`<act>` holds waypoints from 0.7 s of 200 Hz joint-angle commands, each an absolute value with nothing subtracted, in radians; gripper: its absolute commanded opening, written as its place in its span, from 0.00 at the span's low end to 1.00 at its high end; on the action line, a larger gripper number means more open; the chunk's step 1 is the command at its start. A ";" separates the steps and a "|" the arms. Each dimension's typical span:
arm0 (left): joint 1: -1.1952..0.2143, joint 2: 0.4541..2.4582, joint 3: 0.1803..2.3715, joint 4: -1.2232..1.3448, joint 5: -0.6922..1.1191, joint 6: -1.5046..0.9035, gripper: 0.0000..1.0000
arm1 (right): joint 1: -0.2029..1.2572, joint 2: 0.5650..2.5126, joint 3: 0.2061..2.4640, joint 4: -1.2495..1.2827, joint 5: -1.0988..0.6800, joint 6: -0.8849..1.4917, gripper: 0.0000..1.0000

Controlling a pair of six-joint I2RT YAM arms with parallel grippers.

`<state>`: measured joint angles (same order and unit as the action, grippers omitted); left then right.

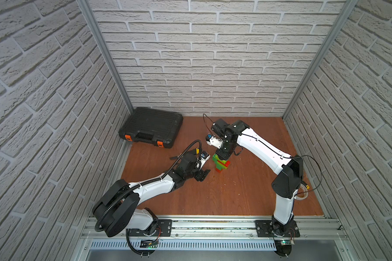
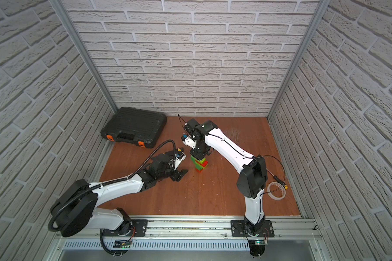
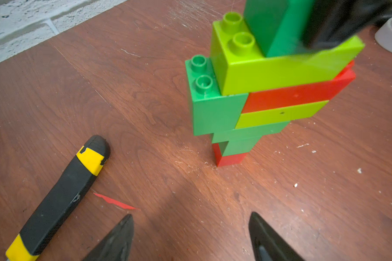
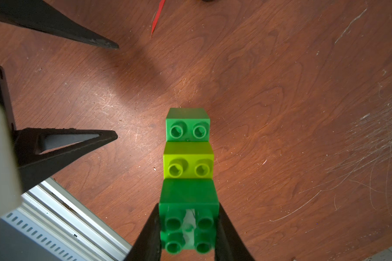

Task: Assemble a spoon with lego
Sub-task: Assemble the lego brick with the lego brick, then pick up the lego brick from the center of the board.

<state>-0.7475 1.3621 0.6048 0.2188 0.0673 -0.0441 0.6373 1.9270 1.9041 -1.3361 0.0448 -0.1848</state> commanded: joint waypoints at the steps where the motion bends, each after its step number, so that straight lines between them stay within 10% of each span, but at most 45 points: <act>1: -0.753 1.353 0.616 0.232 0.054 -0.034 0.79 | 0.643 2.036 1.850 -1.404 0.055 -0.158 0.12; 35: -0.753 1.347 0.607 0.241 0.059 -0.038 0.79 | 0.643 2.025 1.921 -1.412 -0.010 -0.159 0.31; 140: -0.753 1.341 0.607 0.241 0.053 -0.052 0.80 | 0.640 1.994 1.888 -1.337 0.019 -0.146 0.44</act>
